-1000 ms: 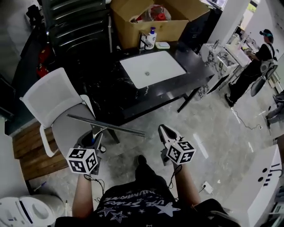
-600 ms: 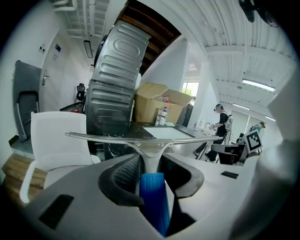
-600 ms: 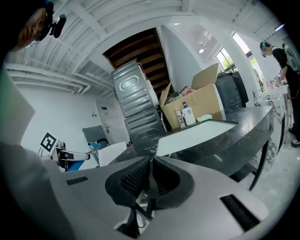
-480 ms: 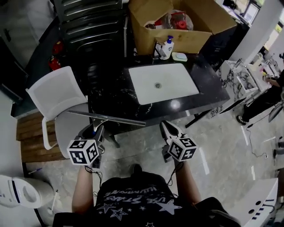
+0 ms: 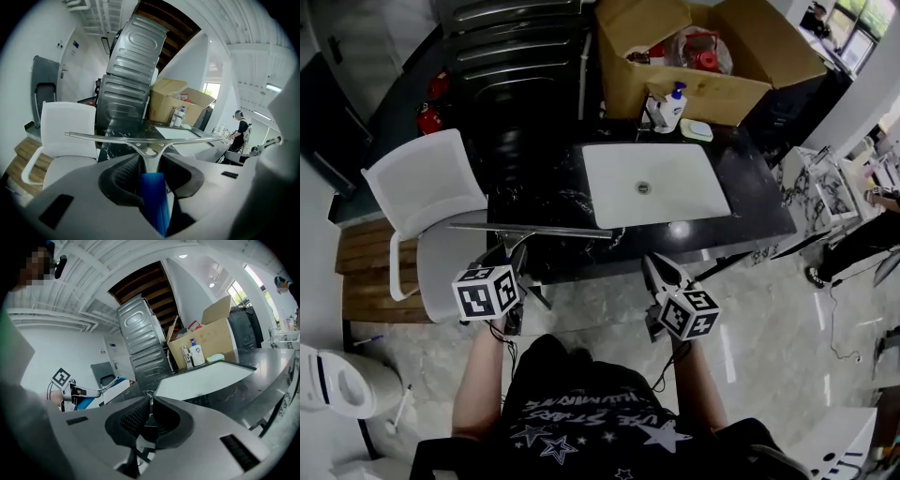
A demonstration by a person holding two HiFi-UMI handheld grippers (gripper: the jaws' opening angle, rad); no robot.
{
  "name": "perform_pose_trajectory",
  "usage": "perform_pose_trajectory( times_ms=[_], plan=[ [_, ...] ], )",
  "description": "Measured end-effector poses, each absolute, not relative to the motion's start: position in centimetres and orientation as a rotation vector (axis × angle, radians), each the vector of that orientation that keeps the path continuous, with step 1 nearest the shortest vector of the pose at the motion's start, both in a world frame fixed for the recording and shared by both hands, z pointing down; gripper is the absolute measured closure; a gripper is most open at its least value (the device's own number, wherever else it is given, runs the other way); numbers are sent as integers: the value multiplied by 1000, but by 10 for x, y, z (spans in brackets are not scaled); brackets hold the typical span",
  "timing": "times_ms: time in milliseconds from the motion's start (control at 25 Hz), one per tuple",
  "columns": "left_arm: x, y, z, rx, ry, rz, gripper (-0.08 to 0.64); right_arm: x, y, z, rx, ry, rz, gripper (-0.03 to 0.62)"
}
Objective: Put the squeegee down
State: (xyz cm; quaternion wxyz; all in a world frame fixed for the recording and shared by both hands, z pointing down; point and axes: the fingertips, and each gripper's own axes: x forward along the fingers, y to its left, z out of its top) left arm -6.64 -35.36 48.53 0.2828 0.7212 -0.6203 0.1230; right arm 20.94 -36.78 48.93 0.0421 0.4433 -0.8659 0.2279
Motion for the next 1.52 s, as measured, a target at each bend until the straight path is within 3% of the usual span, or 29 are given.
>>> perform_pose_trajectory(
  times_ms=[1520],
  plan=[
    [-46, -461, 565, 1586, -1606, 496, 402, 190, -457, 514, 1388, -2598, 799, 537]
  ],
)
